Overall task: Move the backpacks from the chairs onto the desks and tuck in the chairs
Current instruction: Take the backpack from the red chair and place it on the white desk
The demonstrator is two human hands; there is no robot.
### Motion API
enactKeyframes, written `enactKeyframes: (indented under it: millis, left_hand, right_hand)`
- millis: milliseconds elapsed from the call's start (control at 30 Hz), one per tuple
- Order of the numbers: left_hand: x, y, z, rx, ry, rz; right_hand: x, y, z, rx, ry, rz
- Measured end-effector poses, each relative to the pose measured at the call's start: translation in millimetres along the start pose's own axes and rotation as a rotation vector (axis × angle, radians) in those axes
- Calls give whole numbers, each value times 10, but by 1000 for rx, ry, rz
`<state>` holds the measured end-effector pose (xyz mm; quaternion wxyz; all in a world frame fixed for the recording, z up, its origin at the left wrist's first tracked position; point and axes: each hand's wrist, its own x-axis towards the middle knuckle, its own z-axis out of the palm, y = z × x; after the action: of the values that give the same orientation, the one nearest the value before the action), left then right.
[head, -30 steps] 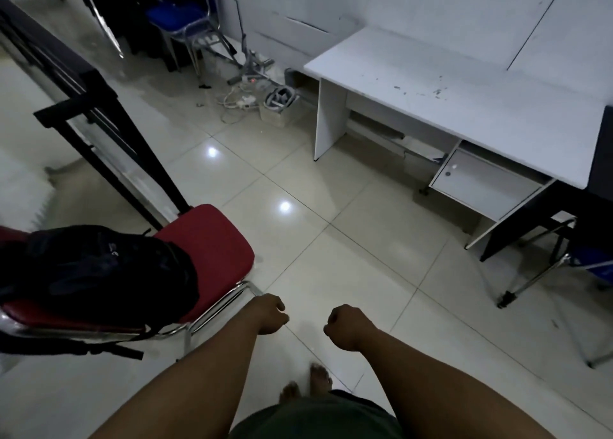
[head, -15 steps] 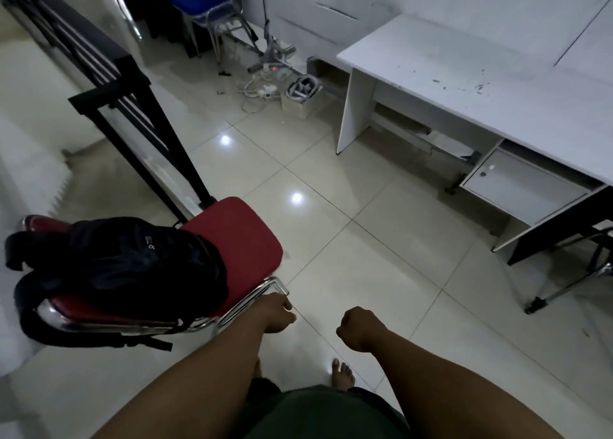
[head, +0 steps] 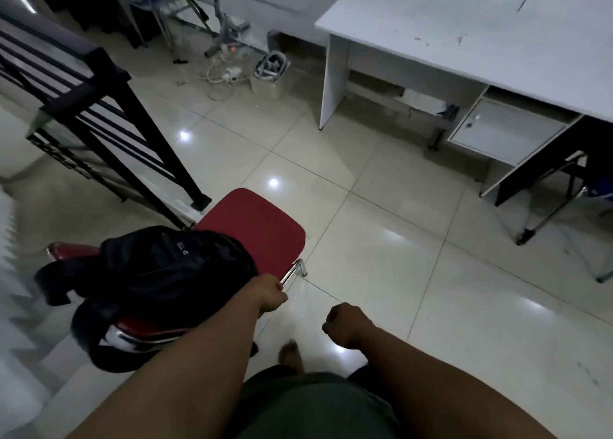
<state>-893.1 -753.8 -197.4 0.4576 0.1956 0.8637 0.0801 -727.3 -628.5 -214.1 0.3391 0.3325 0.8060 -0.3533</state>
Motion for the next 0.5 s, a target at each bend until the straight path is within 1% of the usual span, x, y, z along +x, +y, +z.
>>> enactKeyframes:
  millis: [167,267,367,500]
  left_hand:
    - [-98,-232,41,-20,-6,34]
    - [-175,-310,88,-34,2,28]
    - [-293,-375,176,-55,26,43]
    - [-453,-547,285,-68,3,61]
  right_hand:
    - [-68,-64,149,-5,24,33]
    - [-135,-95,185,-26,90,21]
    - [-219,-65,299,-103,56,12]
    - [-304,-95,570,-166,12,28]
